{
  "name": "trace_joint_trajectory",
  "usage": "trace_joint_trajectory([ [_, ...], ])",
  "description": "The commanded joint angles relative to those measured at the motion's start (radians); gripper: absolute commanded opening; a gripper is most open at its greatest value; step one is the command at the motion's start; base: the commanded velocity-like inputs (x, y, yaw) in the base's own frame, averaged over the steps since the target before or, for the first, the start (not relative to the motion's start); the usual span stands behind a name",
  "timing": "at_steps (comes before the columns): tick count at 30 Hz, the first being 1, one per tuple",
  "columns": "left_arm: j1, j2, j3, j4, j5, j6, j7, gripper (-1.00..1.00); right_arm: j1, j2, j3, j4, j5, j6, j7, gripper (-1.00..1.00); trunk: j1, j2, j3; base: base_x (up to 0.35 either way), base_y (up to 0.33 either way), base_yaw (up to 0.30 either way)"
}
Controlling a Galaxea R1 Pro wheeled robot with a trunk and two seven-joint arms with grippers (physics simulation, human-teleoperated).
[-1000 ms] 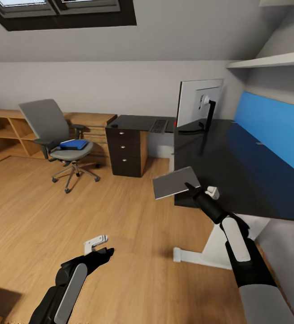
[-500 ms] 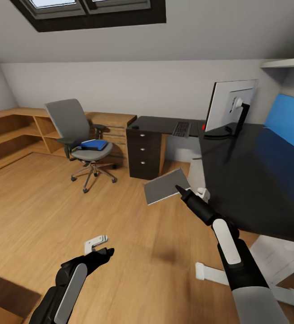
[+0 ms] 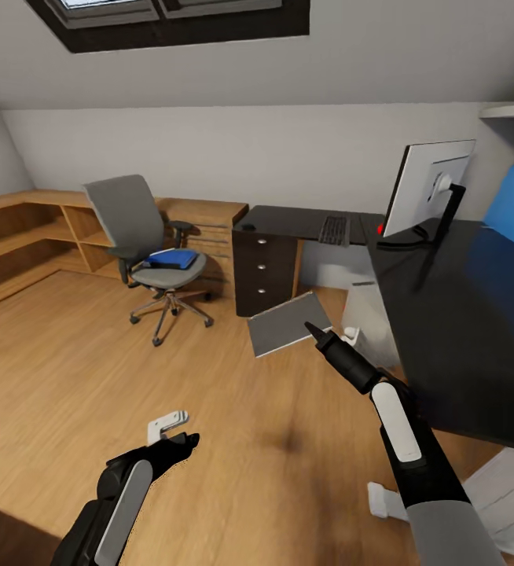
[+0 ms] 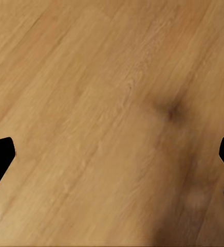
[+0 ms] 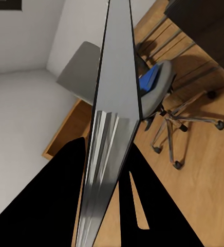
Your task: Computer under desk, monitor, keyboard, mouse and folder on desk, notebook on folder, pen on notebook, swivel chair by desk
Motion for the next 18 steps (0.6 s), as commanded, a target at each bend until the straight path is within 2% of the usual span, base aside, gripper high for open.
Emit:
trace_joint_trajectory([
  [1, -0.001, 0.0, -0.001, -0.001, 0.01, 0.002, 0.009, 1.0, -0.001, 0.002, -0.004, 0.0, -0.007, 0.009, 0.001, -1.0, 0.0, 0.0, -0.001, 0.235, 0.223, 0.0],
  [8, -0.001, 0.0, -0.001, -0.001, 0.012, 0.002, 0.009, 1.0, -0.001, 0.0, -0.007, -0.003, -0.006, 0.007, 0.004, -1.0, 0.0, 0.0, 0.002, 0.19, 0.167, -0.05],
  [18, 0.0, 0.0, -0.002, -0.001, 0.012, 0.002, 0.009, 1.0, -0.001, -0.001, -0.007, -0.003, -0.006, 0.007, 0.005, -1.0, 0.0, 0.0, 0.013, 0.239, 0.206, -0.17],
])
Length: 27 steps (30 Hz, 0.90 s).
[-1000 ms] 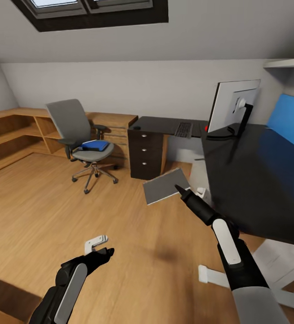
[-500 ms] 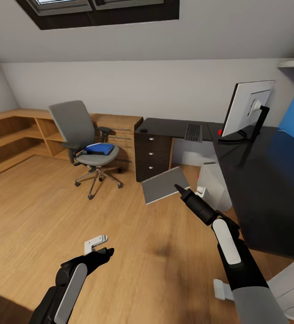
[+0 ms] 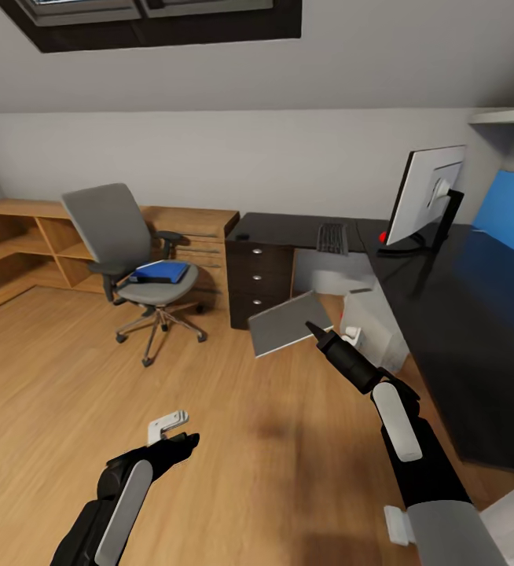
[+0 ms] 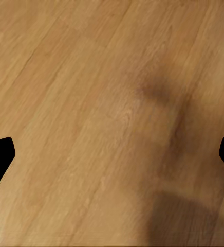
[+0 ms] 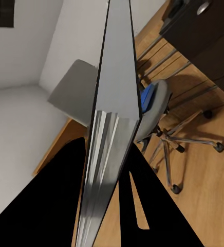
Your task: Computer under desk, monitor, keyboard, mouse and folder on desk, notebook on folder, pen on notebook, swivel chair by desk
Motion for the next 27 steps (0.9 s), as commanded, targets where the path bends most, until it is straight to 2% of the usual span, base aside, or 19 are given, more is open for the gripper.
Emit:
trace_joint_trajectory([
  [1, -0.001, 0.0, -0.001, -0.001, 0.01, 0.002, 0.009, 1.0, -0.001, 0.001, -0.003, 0.0, -0.006, 0.009, 0.002, -1.0, 0.0, 0.0, 0.0, 0.241, 0.21, -0.174],
  [13, -0.001, 0.0, -0.001, -0.001, 0.011, 0.002, 0.009, 1.0, -0.001, 0.001, -0.003, 0.0, -0.003, 0.009, 0.001, -1.0, 0.0, 0.0, 0.015, 0.23, 0.199, -0.17],
  [23, -0.001, 0.0, 0.001, -0.001, 0.011, 0.003, 0.008, 1.0, -0.001, 0.004, -0.003, 0.0, -0.001, 0.008, -0.003, -1.0, 0.0, 0.0, 0.03, 0.039, 0.026, -0.082],
  [27, -0.001, 0.0, 0.0, -0.001, 0.011, 0.003, 0.008, 1.0, -0.001, 0.006, -0.003, 0.0, 0.0, 0.008, -0.004, -1.0, 0.0, 0.0, 0.036, 0.21, 0.063, -0.007],
])
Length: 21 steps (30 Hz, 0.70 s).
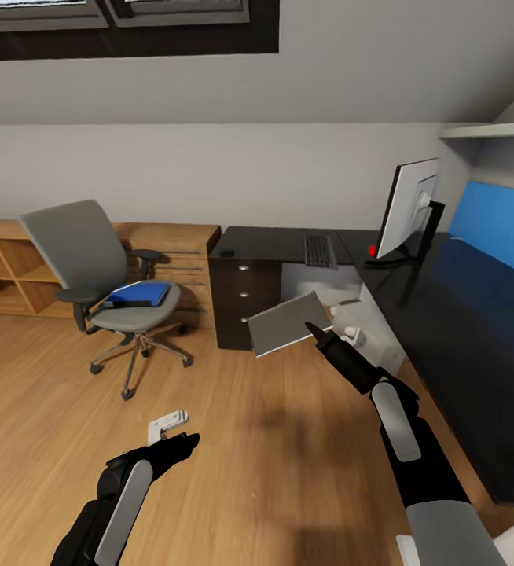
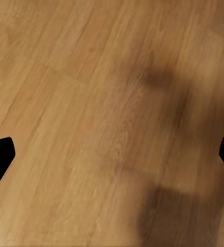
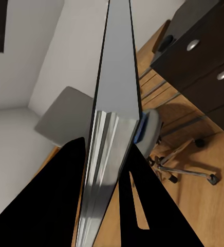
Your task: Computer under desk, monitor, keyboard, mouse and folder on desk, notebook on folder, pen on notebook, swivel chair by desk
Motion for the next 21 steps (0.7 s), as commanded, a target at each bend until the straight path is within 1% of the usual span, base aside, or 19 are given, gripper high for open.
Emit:
trace_joint_trajectory([
  [1, -0.001, 0.0, -0.001, -0.001, 0.01, 0.002, 0.01, 1.0, -0.001, 0.001, -0.003, 0.0, -0.005, 0.009, 0.002, -1.0, 0.0, 0.0, 0.001, 0.29, 0.109, -0.002],
  [8, 0.0, 0.0, -0.001, -0.001, 0.01, 0.001, 0.011, 1.0, -0.001, -0.001, -0.003, 0.0, -0.006, 0.01, 0.006, -1.0, 0.0, 0.0, 0.011, 0.311, 0.128, 0.0],
  [14, 0.0, 0.0, -0.001, -0.001, 0.01, 0.001, 0.01, 1.0, -0.001, -0.003, -0.003, 0.0, -0.006, 0.011, 0.007, -1.0, 0.0, 0.0, 0.013, 0.318, 0.105, 0.0],
  [21, 0.0, -0.001, -0.002, -0.001, 0.01, 0.001, 0.01, 1.0, -0.001, -0.003, -0.004, 0.001, -0.007, 0.011, 0.007, -1.0, -0.026, 0.049, 0.036, 0.325, 0.03, 0.0],
])
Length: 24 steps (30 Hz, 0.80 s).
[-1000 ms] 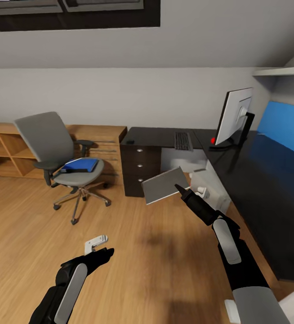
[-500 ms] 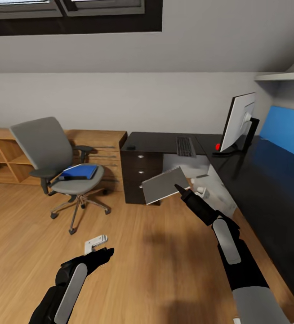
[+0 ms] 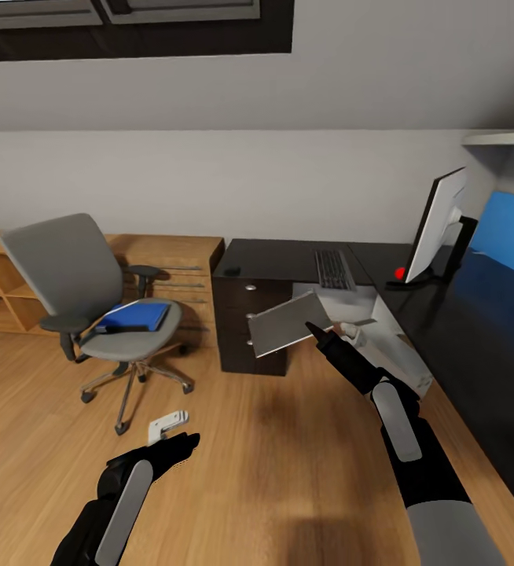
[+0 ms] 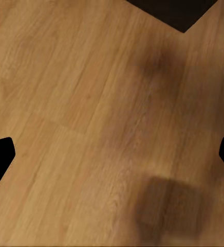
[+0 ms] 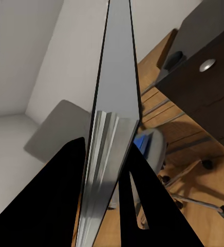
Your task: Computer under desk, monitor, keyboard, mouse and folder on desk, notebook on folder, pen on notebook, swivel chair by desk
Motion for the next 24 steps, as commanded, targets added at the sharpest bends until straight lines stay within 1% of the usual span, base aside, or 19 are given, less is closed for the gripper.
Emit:
trace_joint_trajectory([
  [1, -0.001, 0.0, -0.001, -0.001, 0.01, 0.002, 0.01, 1.0, 0.0, 0.001, -0.003, 0.0, -0.006, 0.009, 0.002, -1.0, -0.003, 0.007, 0.002, 0.329, 0.004, 0.0],
  [14, -0.001, 0.0, -0.002, -0.001, 0.01, 0.002, 0.01, 1.0, 0.0, 0.002, -0.003, 0.0, -0.007, 0.009, 0.001, -1.0, -0.053, 0.098, 0.043, 0.33, 0.002, 0.0],
  [24, 0.0, 0.0, -0.002, -0.001, 0.01, 0.002, 0.007, 1.0, -0.001, 0.001, -0.004, -0.002, -0.008, 0.01, 0.002, -1.0, -0.092, 0.168, 0.074, 0.331, 0.093, 0.0],
])
